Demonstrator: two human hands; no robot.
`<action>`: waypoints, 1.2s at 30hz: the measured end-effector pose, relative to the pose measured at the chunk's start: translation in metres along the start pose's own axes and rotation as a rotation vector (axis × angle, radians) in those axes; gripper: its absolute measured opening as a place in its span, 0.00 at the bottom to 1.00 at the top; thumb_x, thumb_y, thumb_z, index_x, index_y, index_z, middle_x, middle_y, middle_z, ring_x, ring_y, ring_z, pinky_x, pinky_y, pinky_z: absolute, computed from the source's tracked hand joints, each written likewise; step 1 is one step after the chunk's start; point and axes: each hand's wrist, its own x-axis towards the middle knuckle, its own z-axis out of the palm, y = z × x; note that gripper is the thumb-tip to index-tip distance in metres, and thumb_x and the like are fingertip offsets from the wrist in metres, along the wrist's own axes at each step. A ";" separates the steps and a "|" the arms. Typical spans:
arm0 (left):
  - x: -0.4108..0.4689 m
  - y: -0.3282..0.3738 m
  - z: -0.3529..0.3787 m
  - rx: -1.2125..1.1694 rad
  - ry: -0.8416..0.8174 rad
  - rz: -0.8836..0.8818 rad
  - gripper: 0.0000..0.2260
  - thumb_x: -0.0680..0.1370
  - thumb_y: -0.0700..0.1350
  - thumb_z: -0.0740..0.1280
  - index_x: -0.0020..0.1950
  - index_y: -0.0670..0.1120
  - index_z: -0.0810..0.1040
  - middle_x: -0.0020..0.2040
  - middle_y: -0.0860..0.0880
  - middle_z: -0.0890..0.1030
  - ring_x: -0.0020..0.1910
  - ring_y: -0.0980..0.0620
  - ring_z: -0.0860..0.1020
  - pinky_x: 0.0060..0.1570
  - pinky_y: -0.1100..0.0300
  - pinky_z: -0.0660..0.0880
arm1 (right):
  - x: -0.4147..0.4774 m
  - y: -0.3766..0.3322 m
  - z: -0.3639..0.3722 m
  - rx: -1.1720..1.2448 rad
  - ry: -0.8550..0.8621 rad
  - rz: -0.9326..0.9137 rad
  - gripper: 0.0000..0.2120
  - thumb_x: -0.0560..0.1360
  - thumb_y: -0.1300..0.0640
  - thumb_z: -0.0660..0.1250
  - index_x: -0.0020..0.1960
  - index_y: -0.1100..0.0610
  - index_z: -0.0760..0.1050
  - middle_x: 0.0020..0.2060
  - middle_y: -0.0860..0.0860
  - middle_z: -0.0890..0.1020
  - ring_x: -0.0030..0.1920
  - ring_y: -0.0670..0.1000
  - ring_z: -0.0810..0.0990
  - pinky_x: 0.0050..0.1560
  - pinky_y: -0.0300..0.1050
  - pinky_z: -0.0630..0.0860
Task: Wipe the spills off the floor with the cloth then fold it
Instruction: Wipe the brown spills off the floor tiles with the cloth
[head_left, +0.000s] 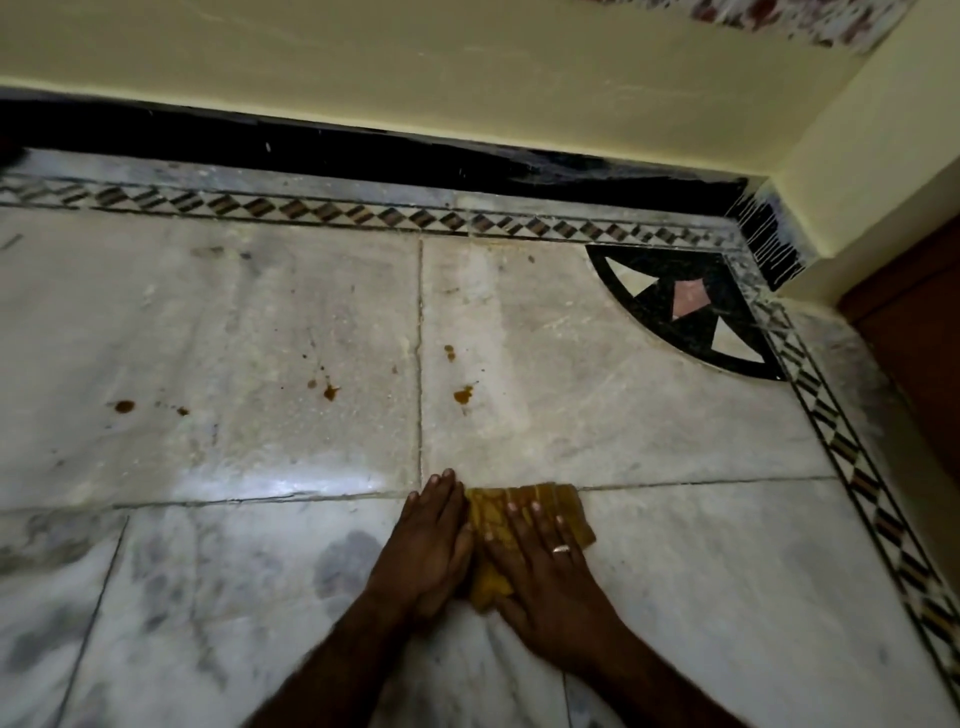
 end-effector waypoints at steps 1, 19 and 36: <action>-0.003 0.004 -0.001 -0.076 0.002 -0.021 0.48 0.70 0.75 0.31 0.80 0.47 0.50 0.78 0.55 0.44 0.78 0.58 0.43 0.74 0.65 0.37 | 0.002 0.002 -0.001 0.047 0.011 0.015 0.27 0.78 0.43 0.60 0.75 0.49 0.68 0.76 0.59 0.68 0.75 0.66 0.68 0.72 0.61 0.57; 0.002 0.085 -0.081 -0.948 -0.198 -0.170 0.16 0.71 0.44 0.75 0.58 0.45 0.82 0.51 0.44 0.86 0.51 0.44 0.84 0.54 0.47 0.81 | 0.049 0.041 -0.214 1.342 -0.043 0.488 0.14 0.79 0.52 0.66 0.50 0.62 0.82 0.44 0.62 0.86 0.42 0.58 0.85 0.44 0.48 0.83; -0.028 0.099 -0.104 -1.339 -0.160 -0.280 0.17 0.78 0.36 0.66 0.67 0.44 0.75 0.58 0.42 0.84 0.57 0.43 0.82 0.59 0.48 0.79 | 0.009 0.005 -0.141 2.129 -0.097 0.722 0.22 0.75 0.59 0.73 0.67 0.64 0.77 0.63 0.67 0.79 0.61 0.67 0.81 0.63 0.70 0.75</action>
